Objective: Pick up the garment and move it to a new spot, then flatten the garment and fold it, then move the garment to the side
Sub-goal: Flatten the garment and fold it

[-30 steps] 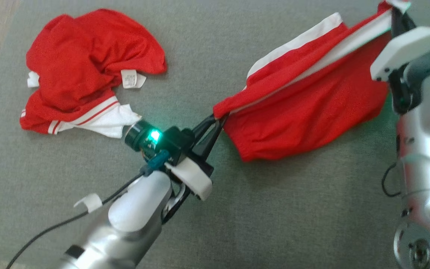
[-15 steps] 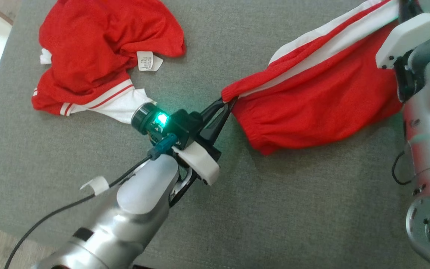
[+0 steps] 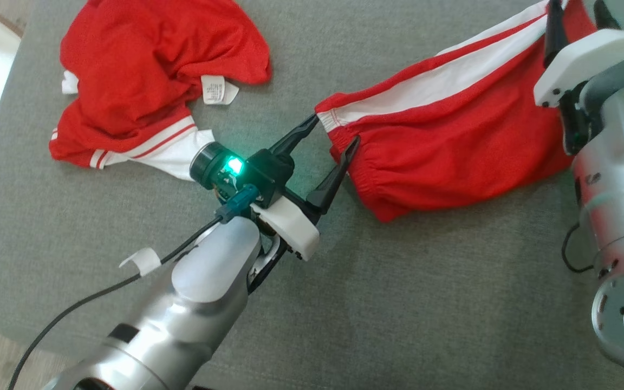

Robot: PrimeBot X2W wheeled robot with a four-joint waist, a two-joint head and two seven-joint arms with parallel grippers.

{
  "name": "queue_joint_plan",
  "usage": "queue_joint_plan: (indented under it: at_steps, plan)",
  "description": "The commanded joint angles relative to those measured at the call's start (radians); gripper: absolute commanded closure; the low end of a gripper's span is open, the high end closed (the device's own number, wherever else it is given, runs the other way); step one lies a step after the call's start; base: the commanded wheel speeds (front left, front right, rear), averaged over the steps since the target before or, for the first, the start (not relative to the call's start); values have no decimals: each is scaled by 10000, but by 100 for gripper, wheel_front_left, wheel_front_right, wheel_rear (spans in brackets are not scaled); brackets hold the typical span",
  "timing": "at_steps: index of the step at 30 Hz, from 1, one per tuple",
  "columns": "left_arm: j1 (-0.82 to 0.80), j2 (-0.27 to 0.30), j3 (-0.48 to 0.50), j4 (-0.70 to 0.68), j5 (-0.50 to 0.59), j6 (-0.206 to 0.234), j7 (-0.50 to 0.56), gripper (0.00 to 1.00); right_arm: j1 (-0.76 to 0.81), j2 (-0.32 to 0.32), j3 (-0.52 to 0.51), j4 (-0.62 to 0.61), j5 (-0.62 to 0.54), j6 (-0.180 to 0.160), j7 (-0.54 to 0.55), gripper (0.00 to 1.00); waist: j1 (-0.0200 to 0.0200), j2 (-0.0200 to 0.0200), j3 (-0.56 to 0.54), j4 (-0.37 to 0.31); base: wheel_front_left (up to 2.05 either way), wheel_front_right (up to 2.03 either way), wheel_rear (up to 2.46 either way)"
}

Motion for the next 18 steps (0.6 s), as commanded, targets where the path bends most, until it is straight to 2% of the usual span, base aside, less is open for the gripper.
queue_joint_plan:
  at_steps: [1,7,12,18]
  plan:
    - [-119,208,416,-241,7,94,-91,0,-323,245,257,-132,122,65,-251,0,0,0,-250,-145,0,0,0]
    - [456,501,926,-547,-20,333,-92,0,-67,291,763,310,881,65,-1115,0,0,0,-1136,-552,0,0,0]
    - [969,772,1434,-919,-137,564,-92,0,312,334,1406,231,1519,65,-1393,0,0,0,-1690,-886,0,0,0]
    - [1959,1096,2447,-1751,-354,1025,-92,0,1591,255,2458,-986,2805,65,-1473,0,0,0,-2486,-1372,0,0,0]
